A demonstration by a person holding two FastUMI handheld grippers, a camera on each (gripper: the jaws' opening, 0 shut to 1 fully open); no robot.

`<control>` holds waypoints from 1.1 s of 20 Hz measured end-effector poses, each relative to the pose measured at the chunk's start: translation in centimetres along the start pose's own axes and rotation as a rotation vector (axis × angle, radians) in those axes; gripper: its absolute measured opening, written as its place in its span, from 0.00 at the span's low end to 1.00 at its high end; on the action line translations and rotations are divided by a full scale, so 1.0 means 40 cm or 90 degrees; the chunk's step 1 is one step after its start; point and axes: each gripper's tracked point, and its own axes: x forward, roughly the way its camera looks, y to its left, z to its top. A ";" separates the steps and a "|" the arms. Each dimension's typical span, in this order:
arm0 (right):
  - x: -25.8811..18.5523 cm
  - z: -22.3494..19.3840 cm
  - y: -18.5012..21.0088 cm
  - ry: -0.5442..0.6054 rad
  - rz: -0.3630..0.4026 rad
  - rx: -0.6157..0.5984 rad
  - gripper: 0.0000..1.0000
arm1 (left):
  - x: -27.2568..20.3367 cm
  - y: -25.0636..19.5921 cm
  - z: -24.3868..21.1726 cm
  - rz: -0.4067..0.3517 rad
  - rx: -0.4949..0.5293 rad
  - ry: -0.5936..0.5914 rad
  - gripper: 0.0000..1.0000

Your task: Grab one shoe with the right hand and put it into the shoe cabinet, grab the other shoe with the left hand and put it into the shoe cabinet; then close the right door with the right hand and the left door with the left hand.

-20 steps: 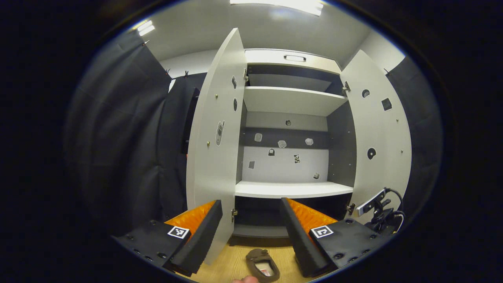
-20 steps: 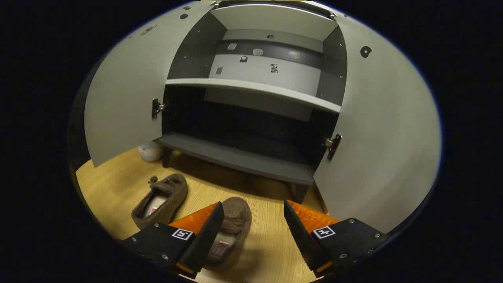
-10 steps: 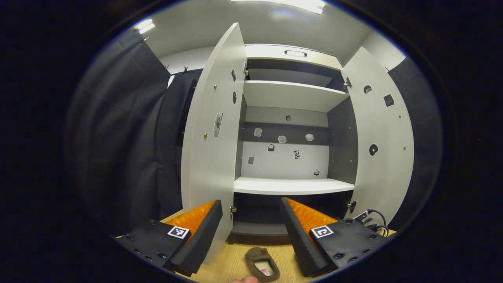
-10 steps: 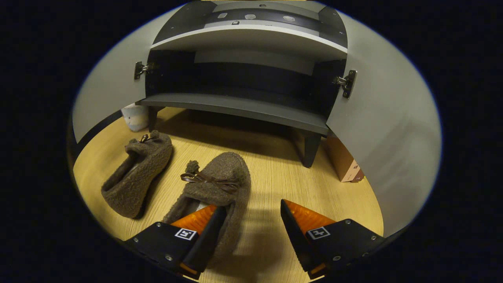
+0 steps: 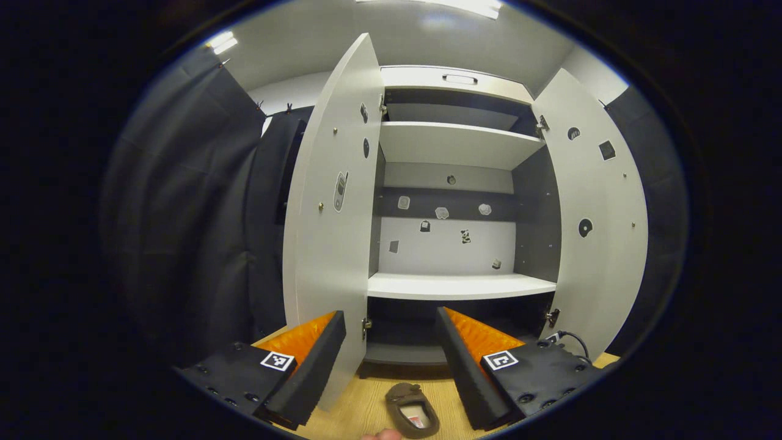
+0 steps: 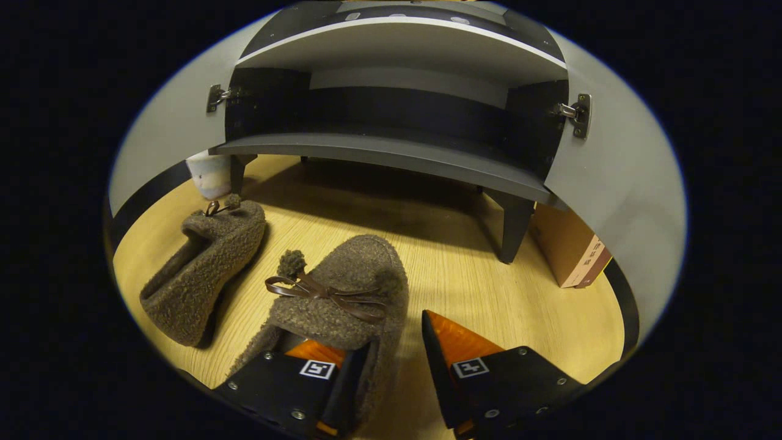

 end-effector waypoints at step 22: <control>-0.379 0.279 -0.024 -0.189 -0.029 0.087 0.02 | -0.012 -0.070 -0.029 -0.051 -0.012 0.005 0.96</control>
